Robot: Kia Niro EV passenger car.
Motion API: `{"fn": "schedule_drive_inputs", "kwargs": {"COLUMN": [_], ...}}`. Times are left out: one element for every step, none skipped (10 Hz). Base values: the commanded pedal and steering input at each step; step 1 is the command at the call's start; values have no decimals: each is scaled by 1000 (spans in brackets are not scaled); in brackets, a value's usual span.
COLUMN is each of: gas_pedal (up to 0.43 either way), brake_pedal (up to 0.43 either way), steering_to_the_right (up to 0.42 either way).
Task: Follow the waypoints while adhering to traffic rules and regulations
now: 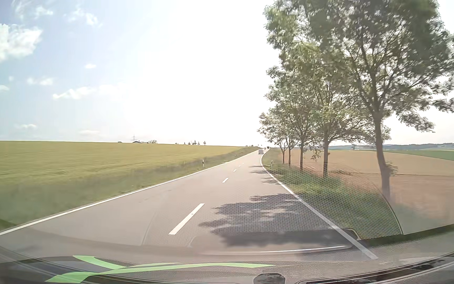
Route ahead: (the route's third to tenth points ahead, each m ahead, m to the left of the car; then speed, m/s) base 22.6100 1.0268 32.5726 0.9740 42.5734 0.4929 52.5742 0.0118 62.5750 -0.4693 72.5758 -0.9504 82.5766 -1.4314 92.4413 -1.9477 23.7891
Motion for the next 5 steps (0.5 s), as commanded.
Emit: {"fn": "schedule_drive_inputs", "kwargs": {"gas_pedal": [59,59,67,67,79], "brake_pedal": [0,0,0,0,0], "steering_to_the_right": [4,4,4,4,3]}}
